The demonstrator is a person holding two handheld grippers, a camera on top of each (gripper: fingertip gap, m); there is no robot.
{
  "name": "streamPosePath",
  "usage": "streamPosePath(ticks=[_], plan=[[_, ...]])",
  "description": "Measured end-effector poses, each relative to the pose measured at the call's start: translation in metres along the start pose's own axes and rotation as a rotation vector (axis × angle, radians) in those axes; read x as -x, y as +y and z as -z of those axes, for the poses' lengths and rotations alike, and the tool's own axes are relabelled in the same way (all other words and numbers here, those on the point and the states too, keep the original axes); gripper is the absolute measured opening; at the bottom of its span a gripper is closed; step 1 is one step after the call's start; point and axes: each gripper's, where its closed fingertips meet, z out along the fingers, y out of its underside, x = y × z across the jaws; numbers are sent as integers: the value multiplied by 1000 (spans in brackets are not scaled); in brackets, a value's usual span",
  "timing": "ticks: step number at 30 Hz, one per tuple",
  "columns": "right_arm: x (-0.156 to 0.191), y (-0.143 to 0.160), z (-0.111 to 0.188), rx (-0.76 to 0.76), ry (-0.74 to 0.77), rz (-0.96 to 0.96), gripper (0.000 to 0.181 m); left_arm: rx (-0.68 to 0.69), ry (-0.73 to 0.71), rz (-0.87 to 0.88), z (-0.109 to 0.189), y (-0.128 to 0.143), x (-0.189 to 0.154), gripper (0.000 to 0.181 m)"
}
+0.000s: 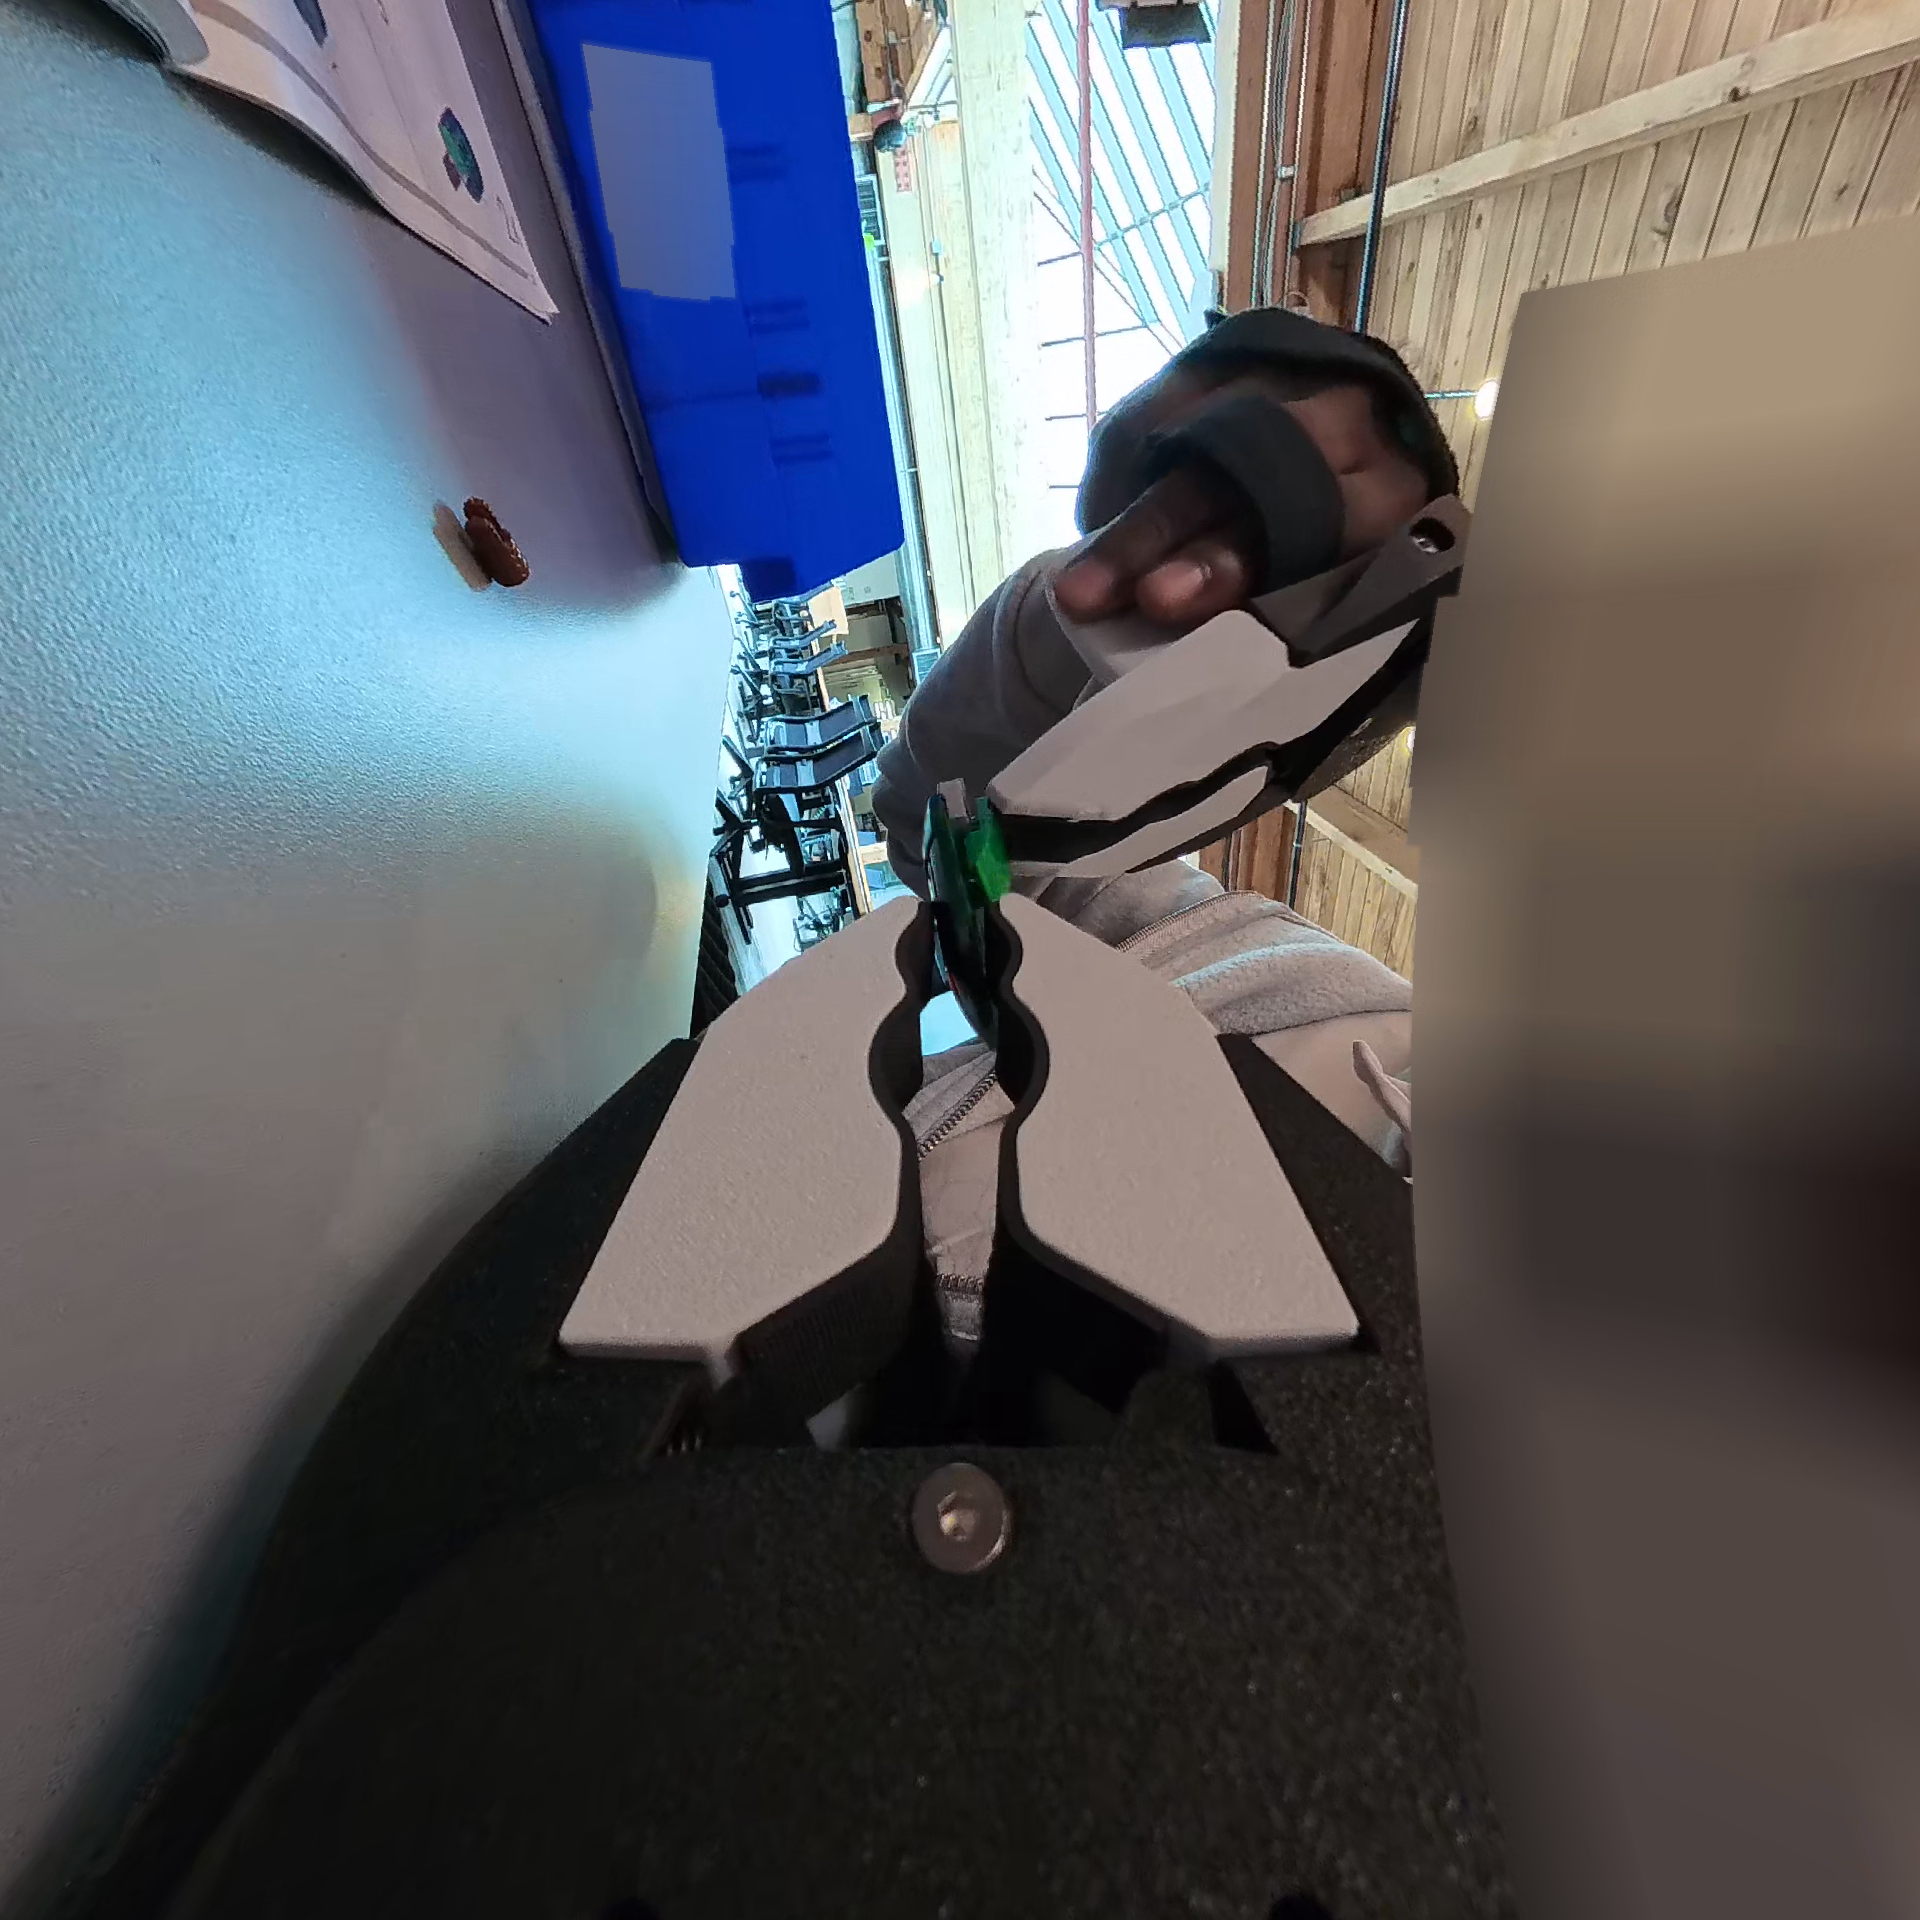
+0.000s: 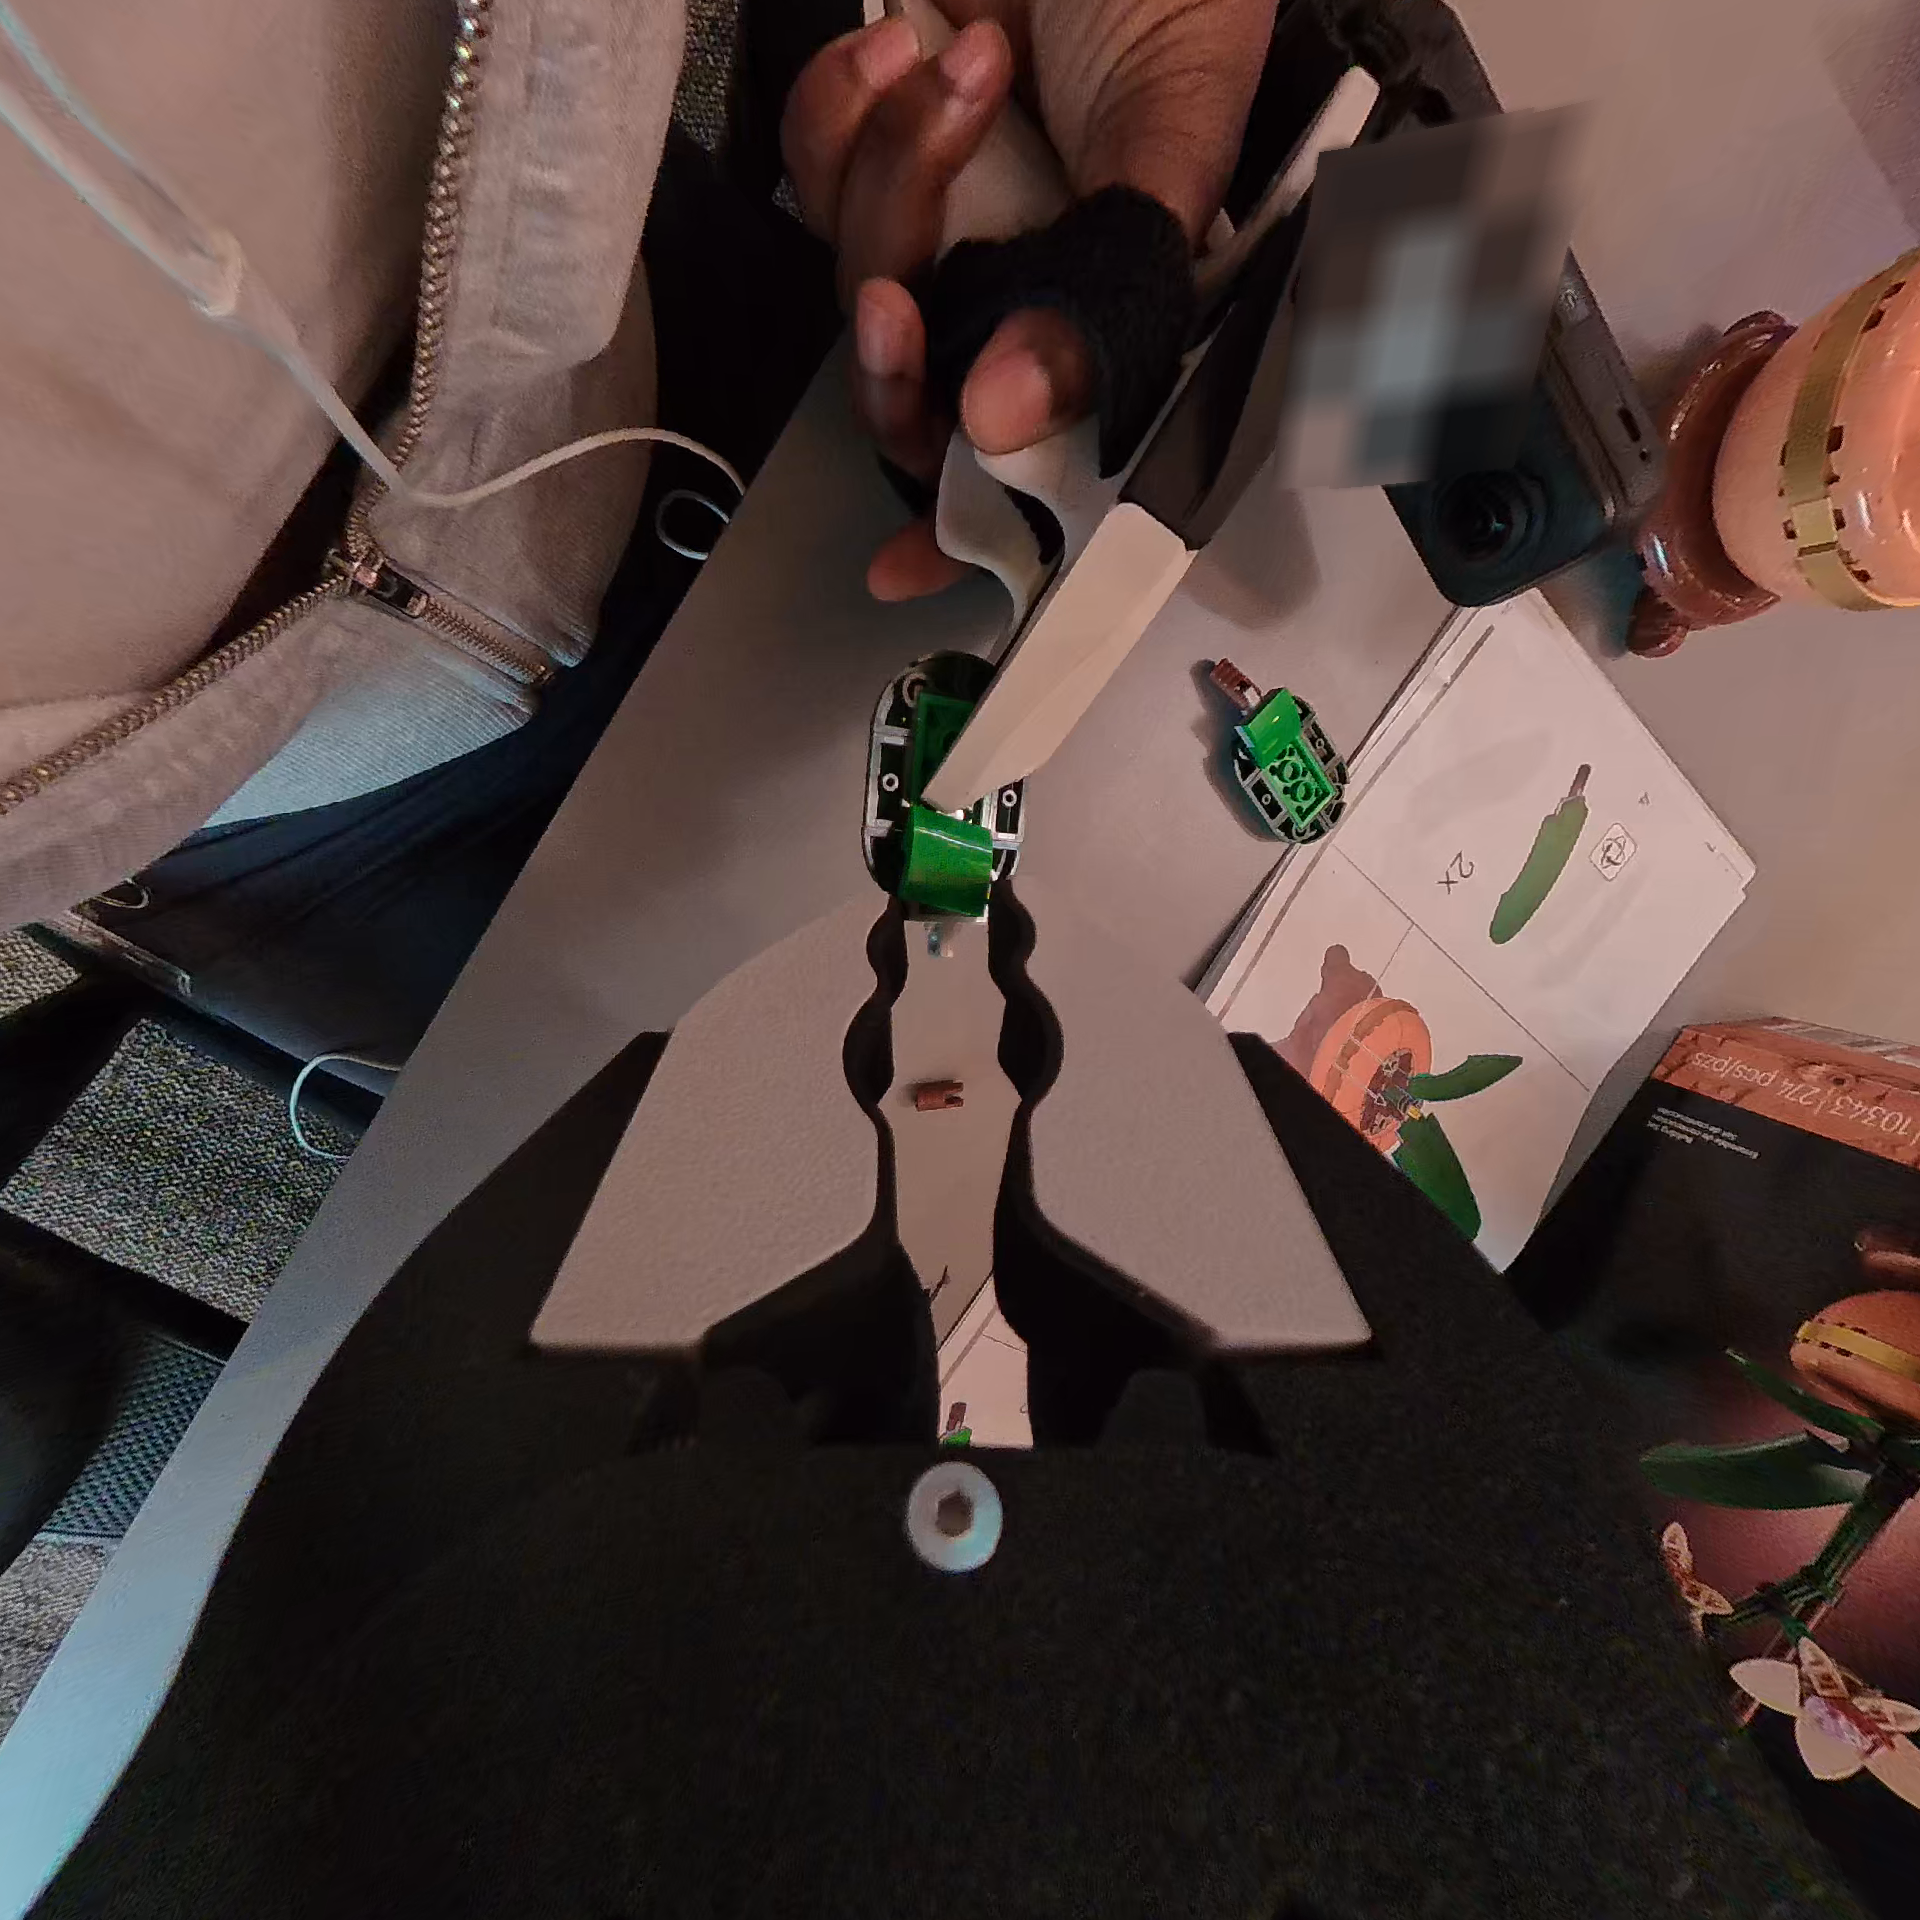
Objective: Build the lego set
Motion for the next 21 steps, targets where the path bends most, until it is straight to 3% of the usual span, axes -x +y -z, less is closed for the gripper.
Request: streamPosePath(ticks=[5, 8, 11, 15, 17, 21], plan=[[-1, 1, 2, -19, 9, -38, 18, -3, 0, -15, 0, 0, -1, 6], [-3, 8, 7, -60, -3, -167, 32, -6, -7, -34, 1, -1, -1, 6], [-10, 13, 15, -199, -12, -475, 38, -9, -23, -63, 2, -2, -2, 6], [-16, 7, 23, -610, -174, -1114, 56, -41, -67, -108, 5, -8, 1, 6], [-16, 8, 18, -779, -274, -1374, 52, -61, -93, -143, 6, -11, 2, 6], [-8, 11, -6, -833, -361, -1519, 47, -65, -105, -175, 4, -12, 2, 6]])
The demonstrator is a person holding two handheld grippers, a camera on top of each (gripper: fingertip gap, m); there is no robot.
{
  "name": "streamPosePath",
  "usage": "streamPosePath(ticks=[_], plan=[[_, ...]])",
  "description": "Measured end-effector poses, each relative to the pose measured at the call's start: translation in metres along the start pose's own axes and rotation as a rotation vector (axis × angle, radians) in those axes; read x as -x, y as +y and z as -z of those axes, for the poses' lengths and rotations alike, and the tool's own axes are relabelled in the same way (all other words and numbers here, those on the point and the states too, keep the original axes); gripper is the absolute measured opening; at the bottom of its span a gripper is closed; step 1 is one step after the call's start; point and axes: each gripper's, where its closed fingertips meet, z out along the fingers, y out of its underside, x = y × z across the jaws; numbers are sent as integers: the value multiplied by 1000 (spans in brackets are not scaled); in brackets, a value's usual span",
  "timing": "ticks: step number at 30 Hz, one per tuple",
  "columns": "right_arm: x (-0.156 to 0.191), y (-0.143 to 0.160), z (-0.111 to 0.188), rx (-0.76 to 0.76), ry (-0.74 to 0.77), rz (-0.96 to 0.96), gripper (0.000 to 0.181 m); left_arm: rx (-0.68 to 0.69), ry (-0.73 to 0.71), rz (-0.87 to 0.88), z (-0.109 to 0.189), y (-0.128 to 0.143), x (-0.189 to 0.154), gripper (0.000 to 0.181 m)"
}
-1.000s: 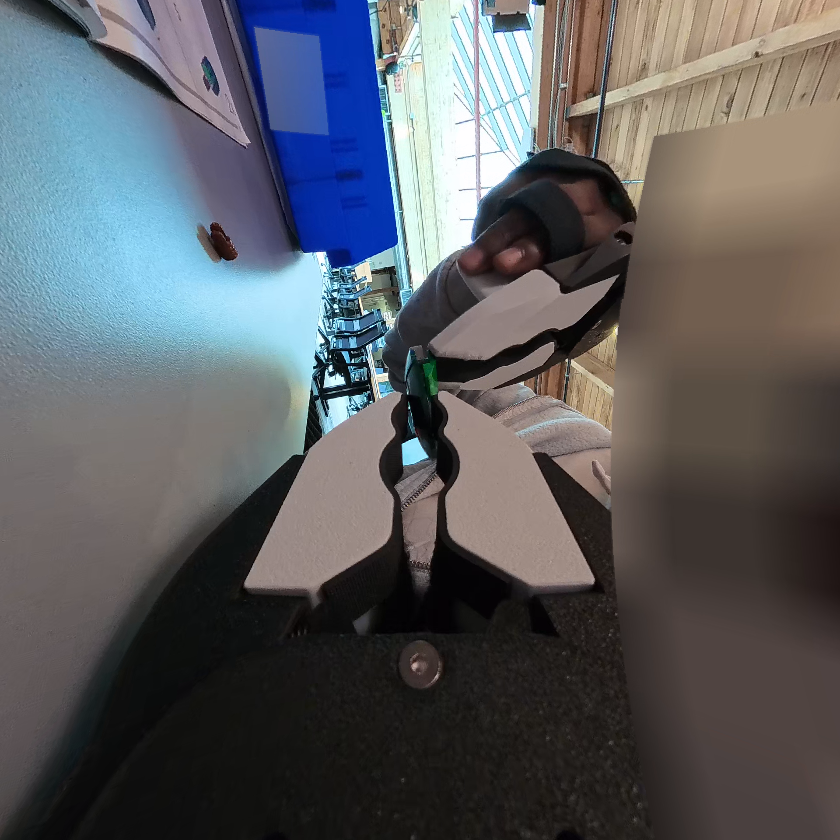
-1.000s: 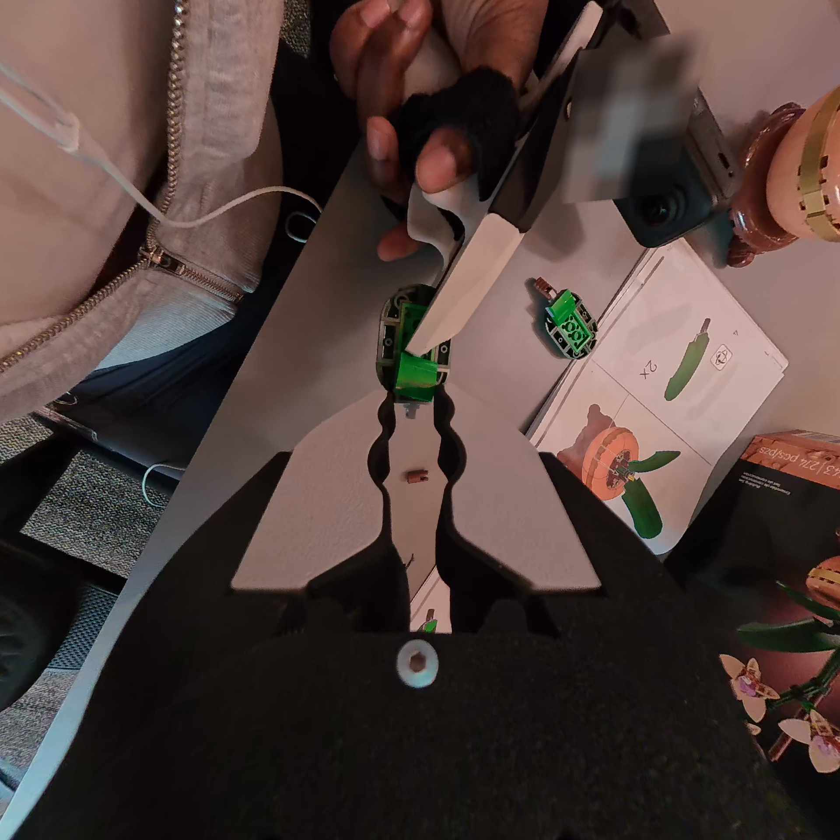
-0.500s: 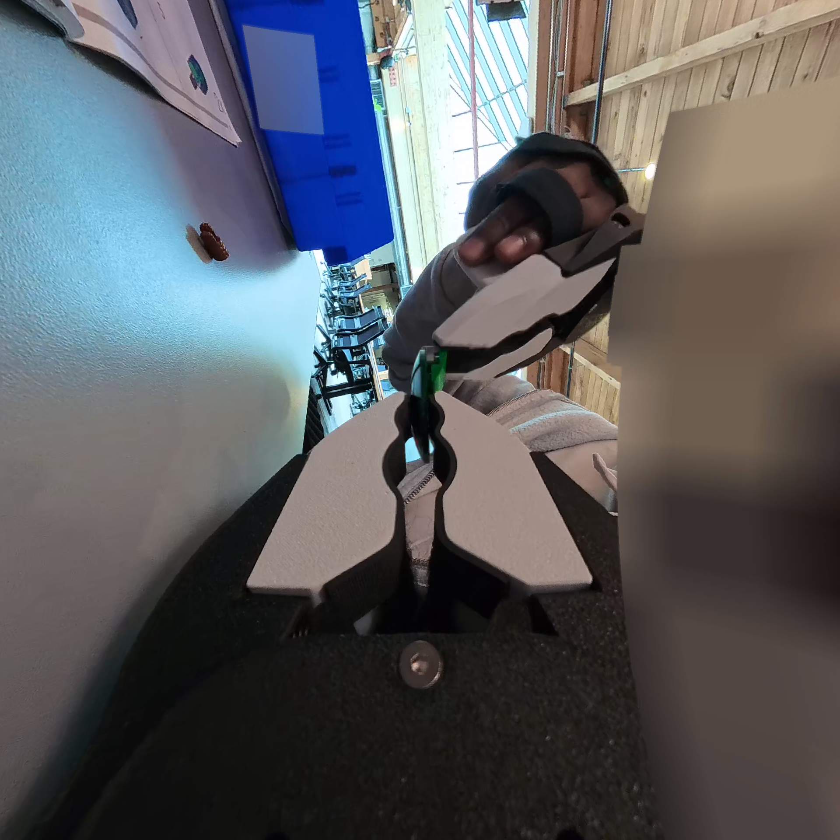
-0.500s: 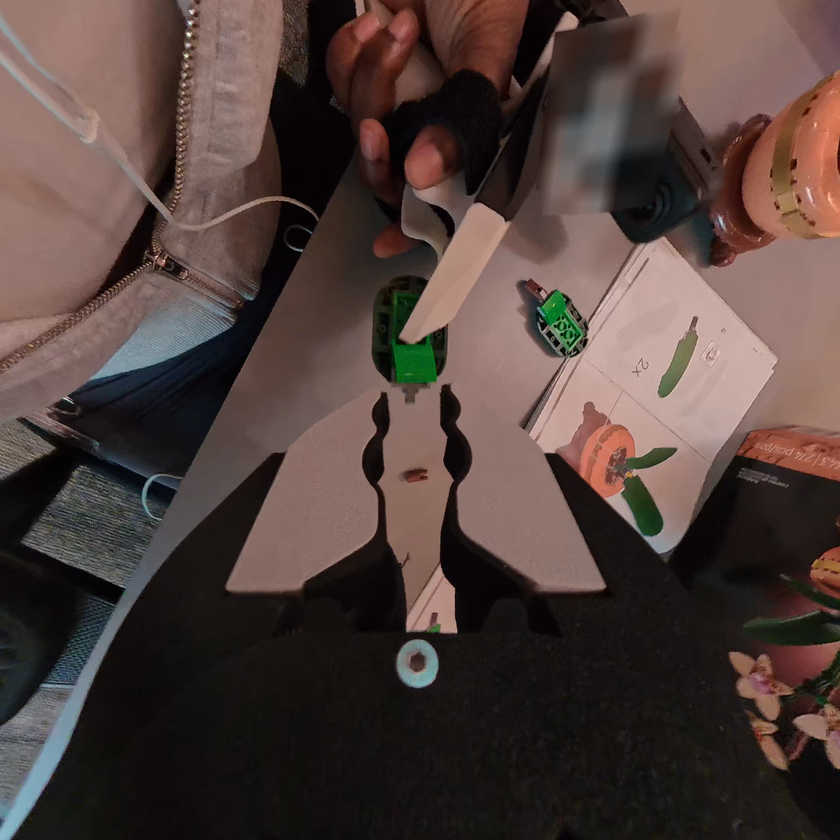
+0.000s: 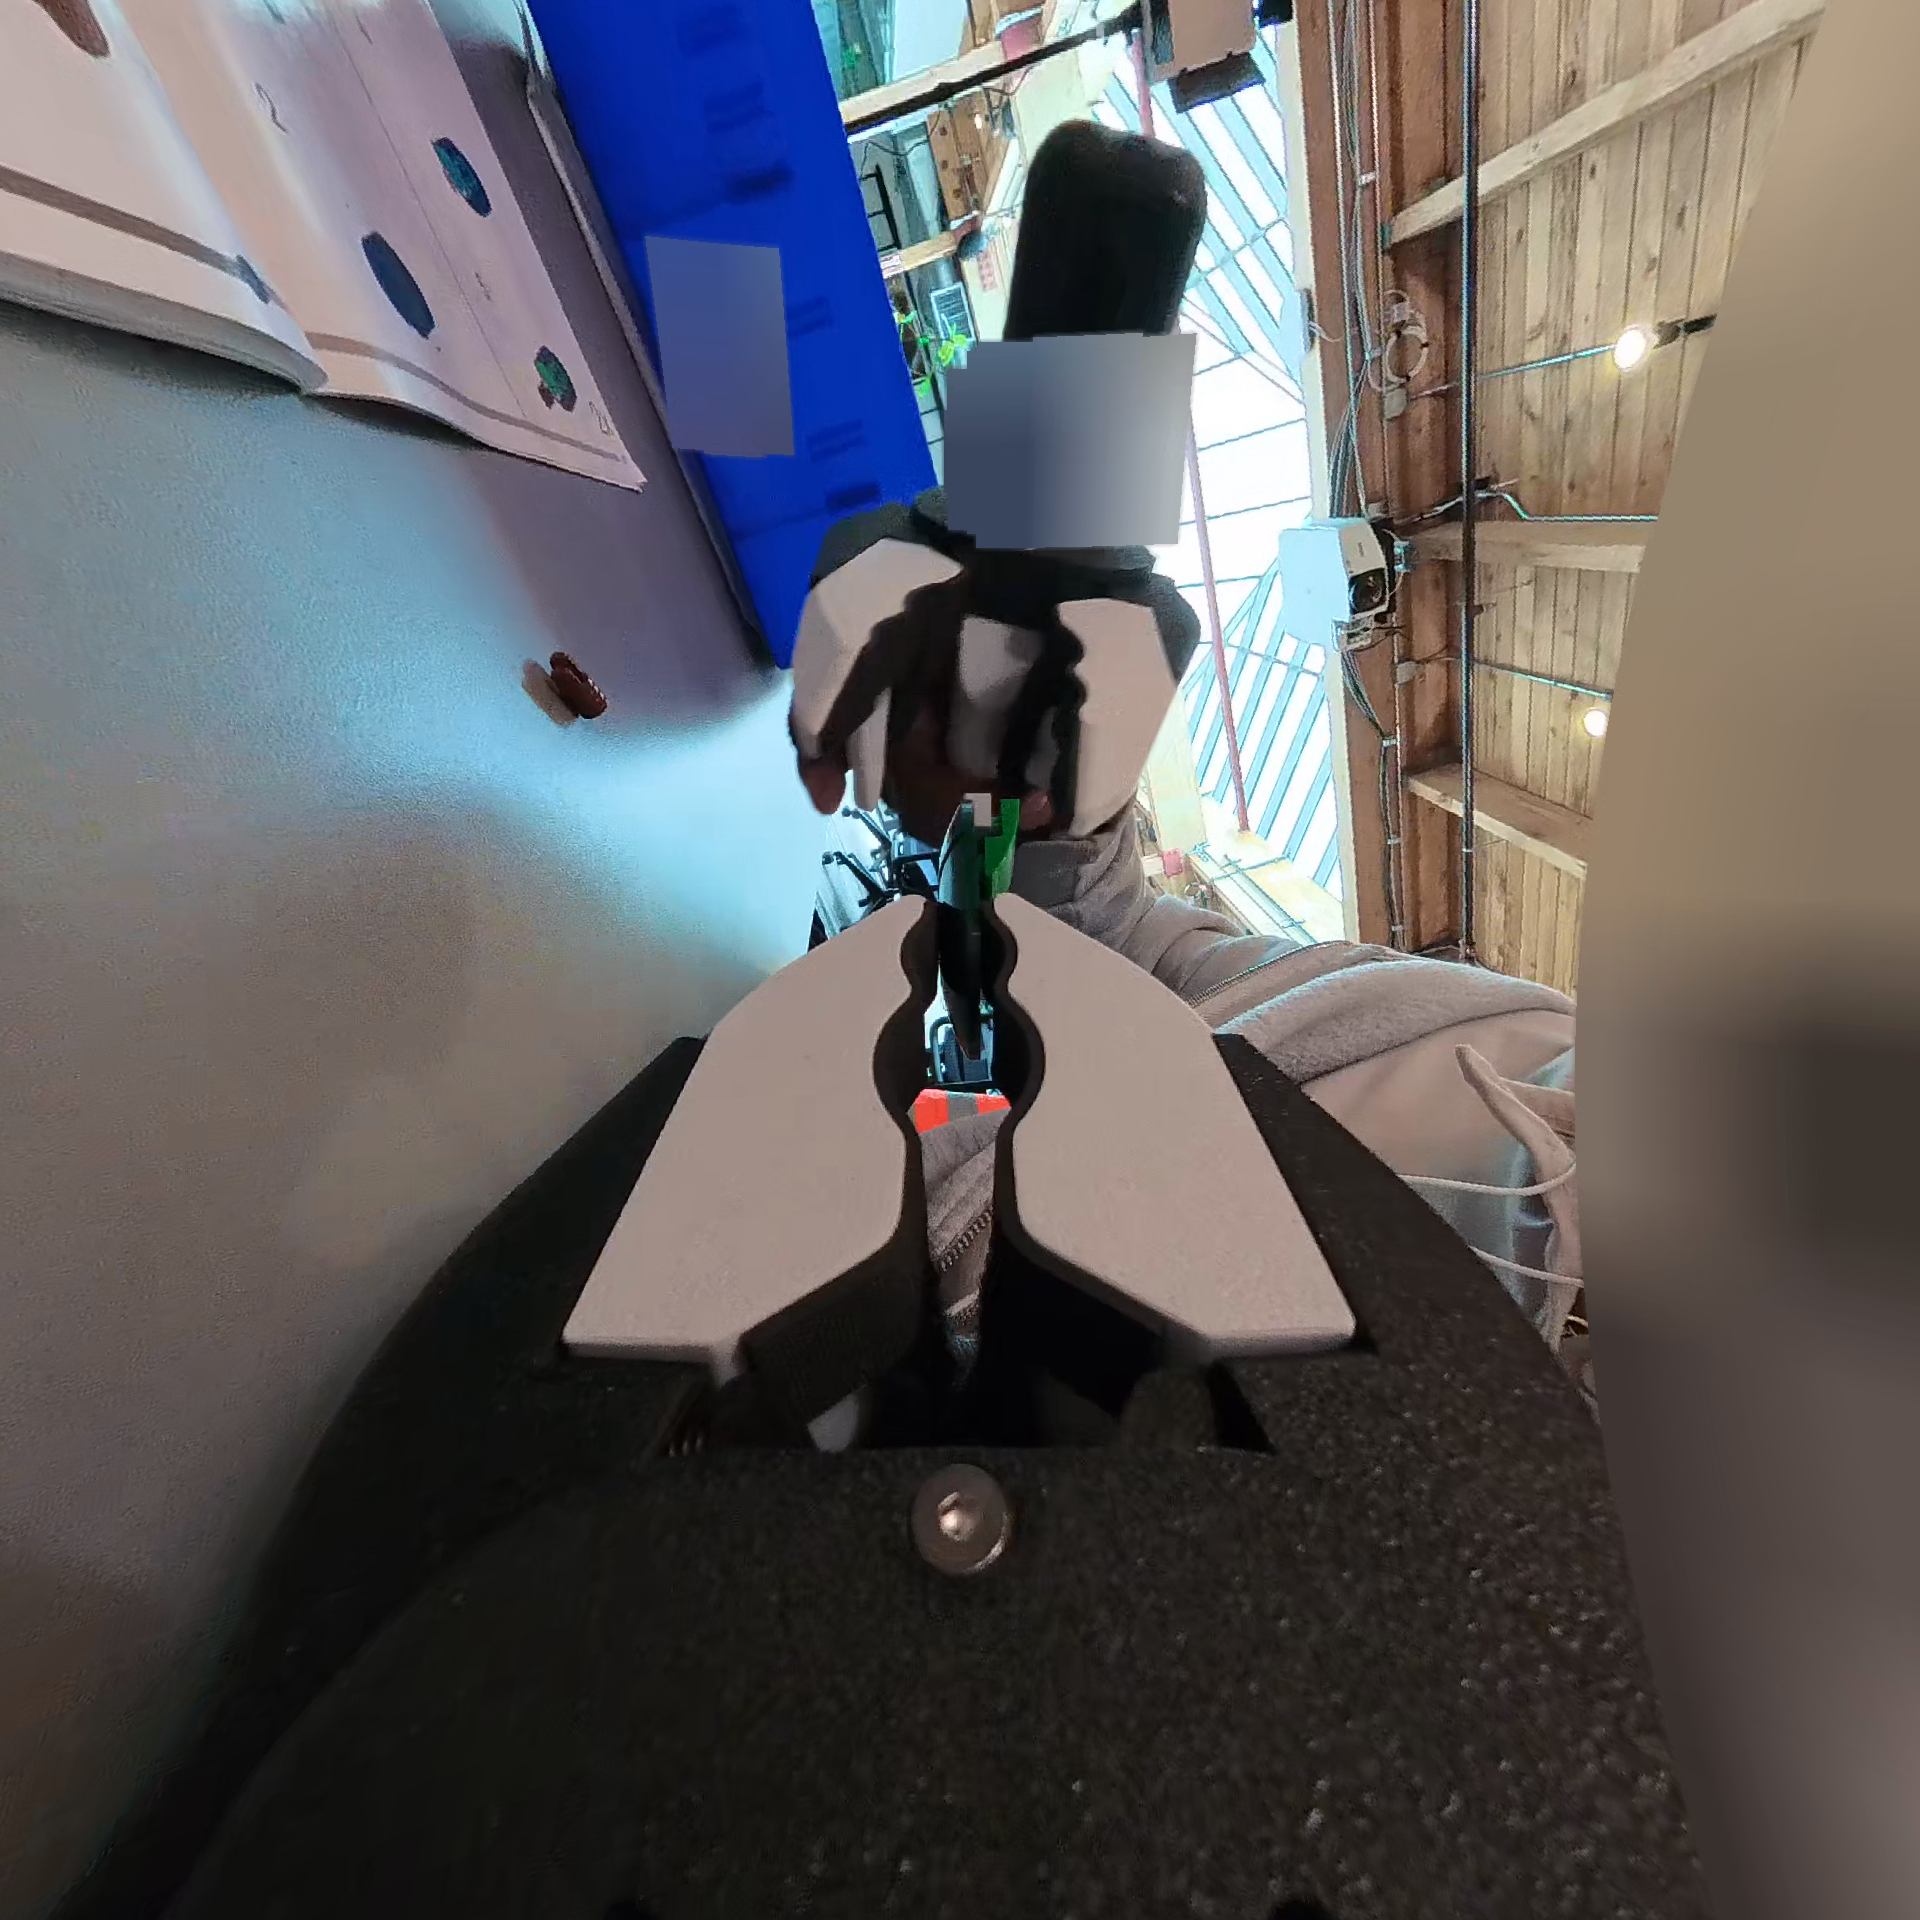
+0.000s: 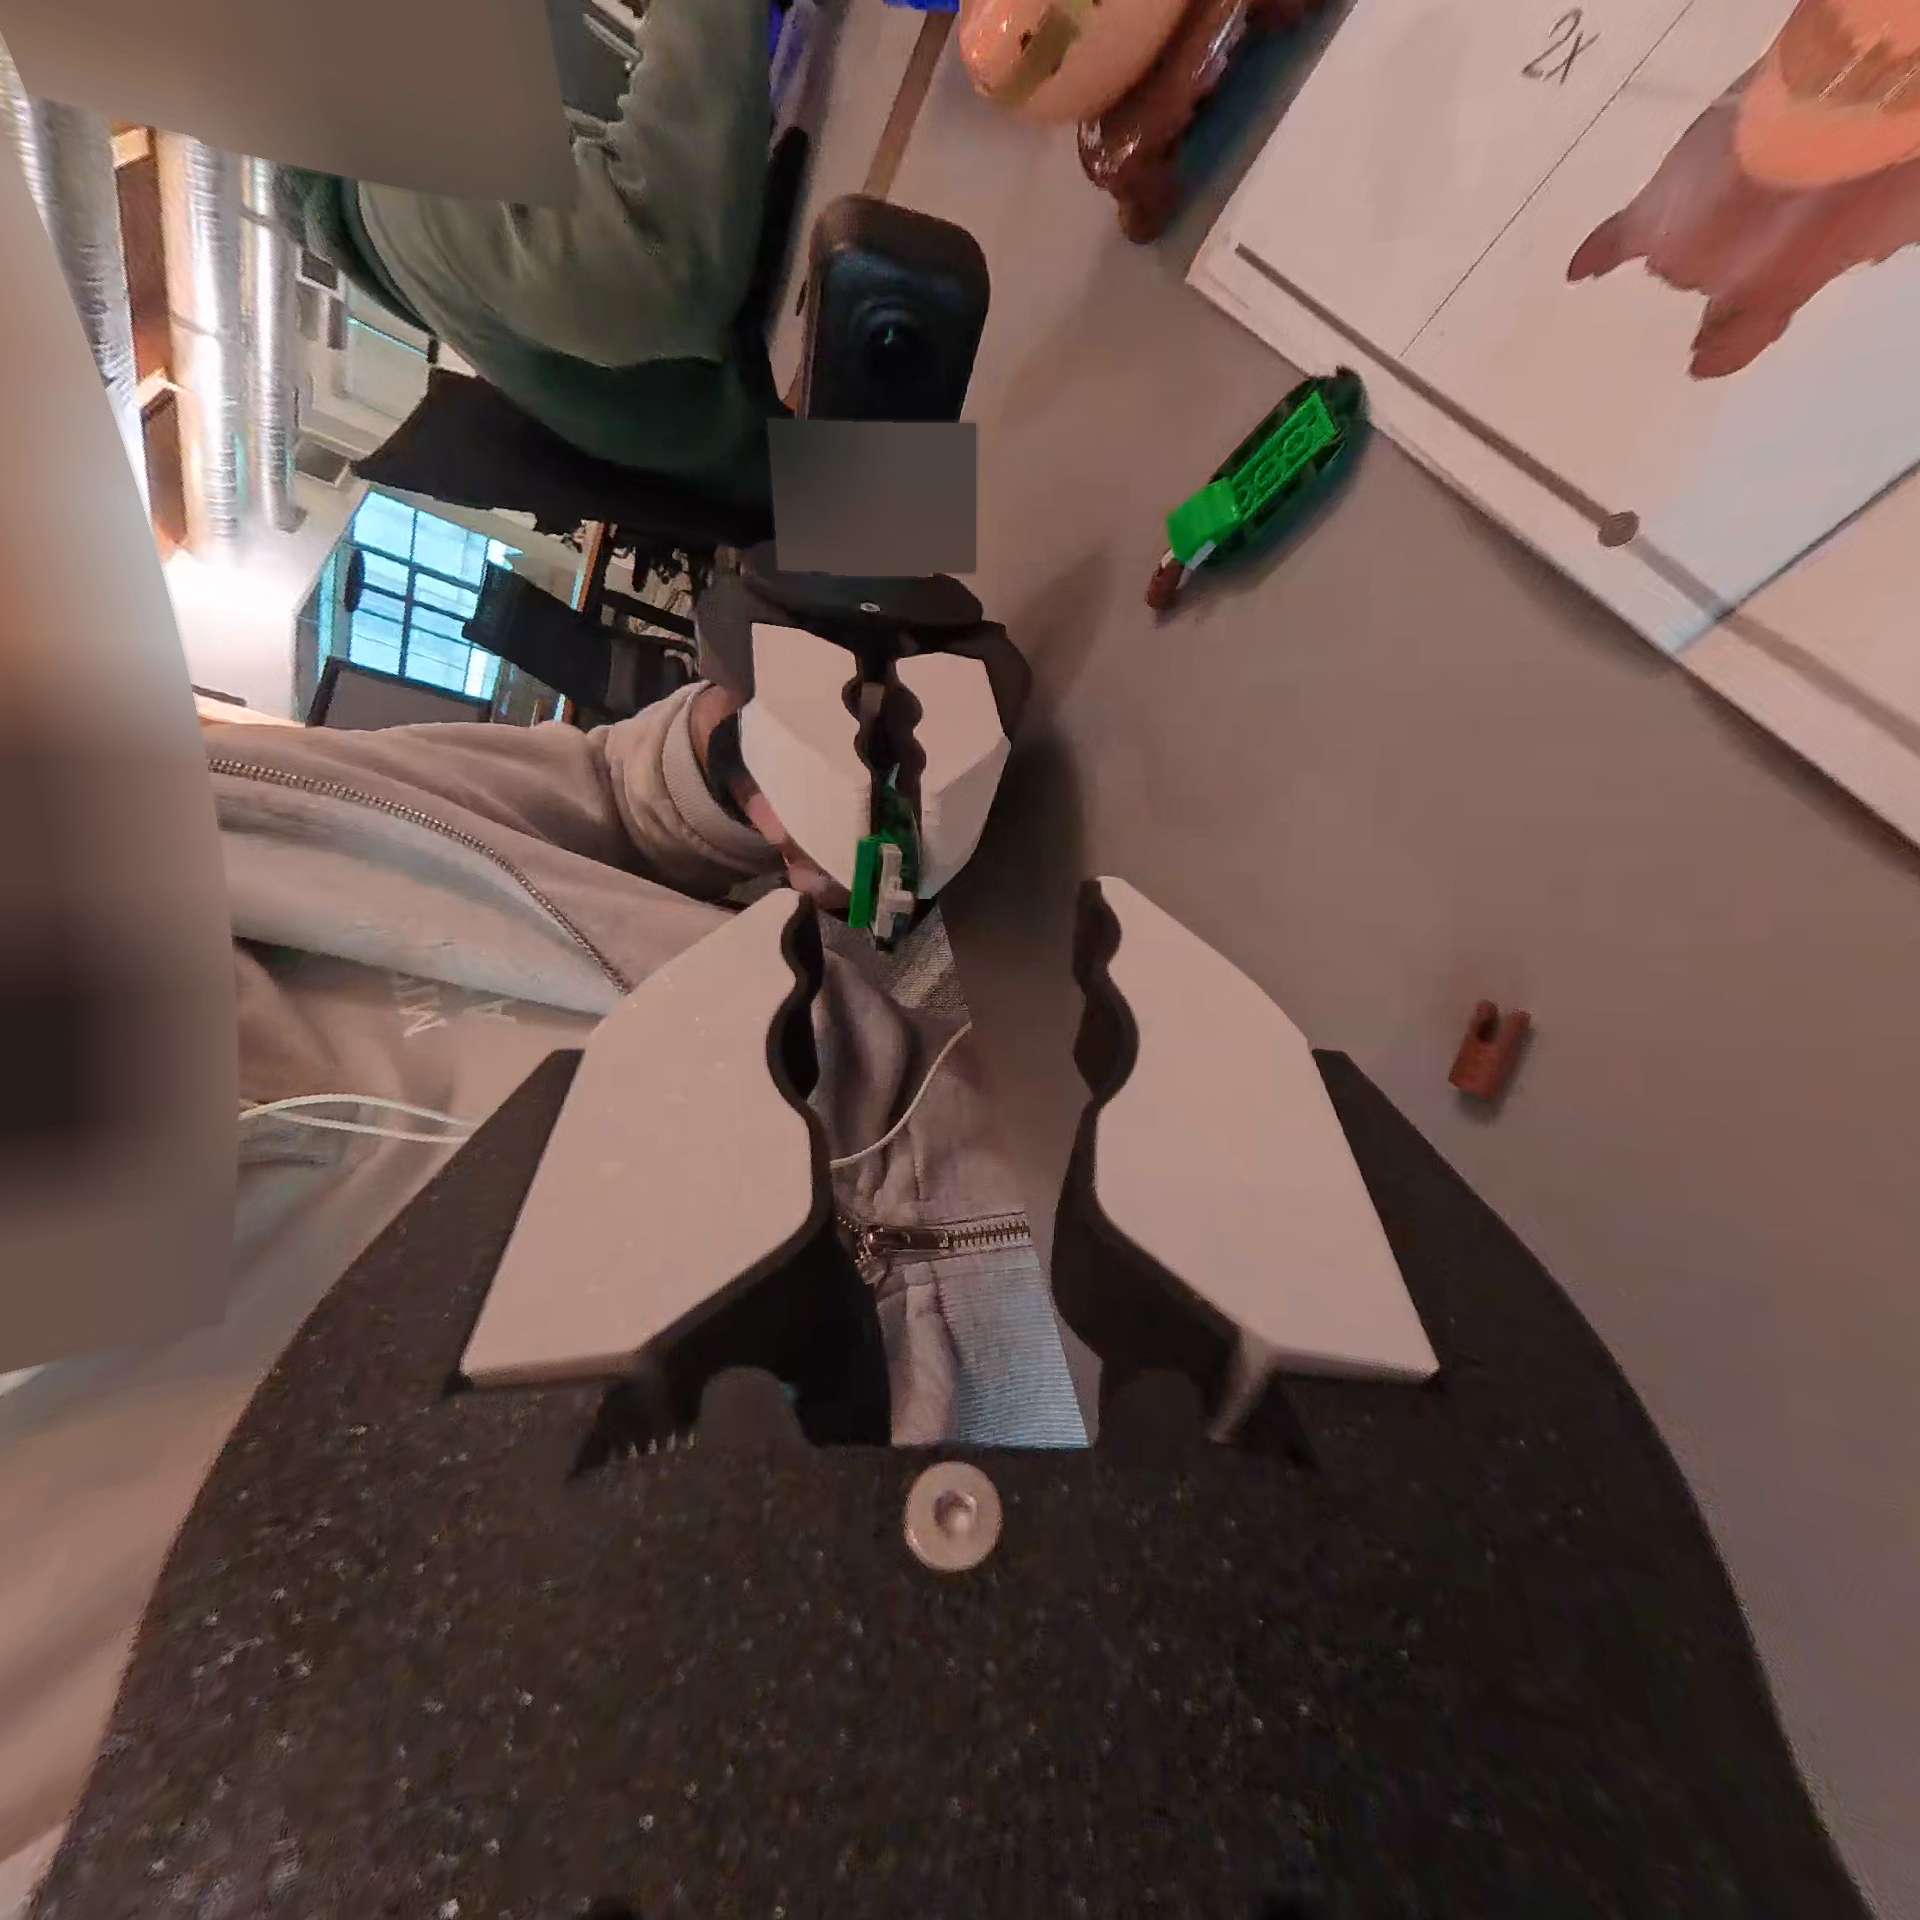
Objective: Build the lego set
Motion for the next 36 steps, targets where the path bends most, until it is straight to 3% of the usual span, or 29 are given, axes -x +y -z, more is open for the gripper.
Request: streamPosePath(ticks=[7, 21, 30, 36], plan=[[2, 4, -15, 47, -2, 47, 34, -15, -23, -34, 0, -1, 0, 6], [10, 0, -14, 55, -23, 50, 10, -80, -63, -182, 3, -10, -3, 8], [15, -5, -10, 63, 2, 153, 9, -89, -129, -450, 2, -11, -12, 11], [23, -13, -8, 33, 41, 376, 9, -124, -201, -677, 1, -17, -18, 12]])
